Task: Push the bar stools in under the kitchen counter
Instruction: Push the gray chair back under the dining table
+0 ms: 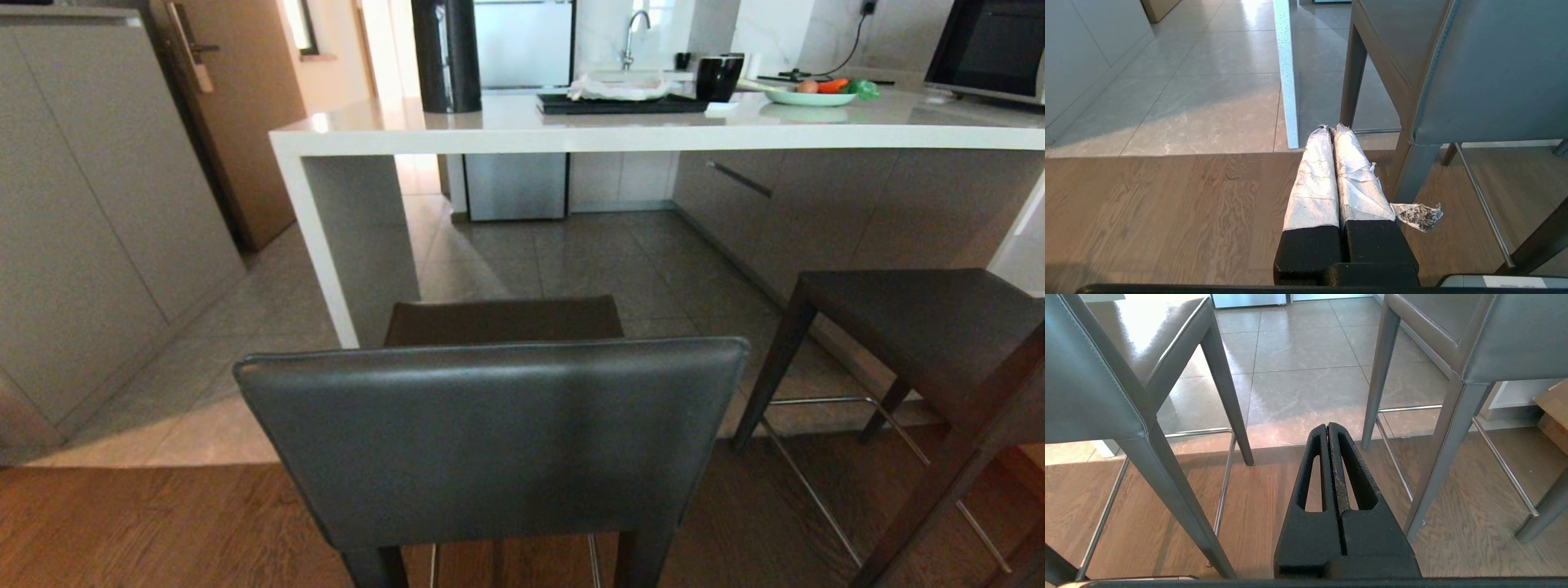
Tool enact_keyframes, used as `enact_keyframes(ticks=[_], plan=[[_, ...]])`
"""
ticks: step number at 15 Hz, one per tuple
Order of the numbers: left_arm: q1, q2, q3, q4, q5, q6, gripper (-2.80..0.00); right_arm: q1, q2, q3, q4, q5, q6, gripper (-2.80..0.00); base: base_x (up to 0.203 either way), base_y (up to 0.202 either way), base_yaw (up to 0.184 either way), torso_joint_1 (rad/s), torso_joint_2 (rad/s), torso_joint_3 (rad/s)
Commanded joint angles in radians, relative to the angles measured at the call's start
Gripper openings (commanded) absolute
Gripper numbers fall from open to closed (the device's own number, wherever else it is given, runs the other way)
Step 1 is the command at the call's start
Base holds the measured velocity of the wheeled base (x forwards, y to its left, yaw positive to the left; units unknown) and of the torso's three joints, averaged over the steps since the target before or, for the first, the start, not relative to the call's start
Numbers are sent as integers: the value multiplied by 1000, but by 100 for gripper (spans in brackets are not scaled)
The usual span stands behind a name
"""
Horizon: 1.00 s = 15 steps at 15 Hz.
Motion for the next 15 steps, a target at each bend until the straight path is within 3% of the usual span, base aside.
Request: enact_keyframes(ticks=[1,15], plan=[[0,2,0,-1,0,0,-280,0,1,0,0,0,0,-280,0,0,0,0,0,0],[0,2,0,-1,0,-7,-280,0,1,0,0,0,0,-280,0,0,0,0,0,0]])
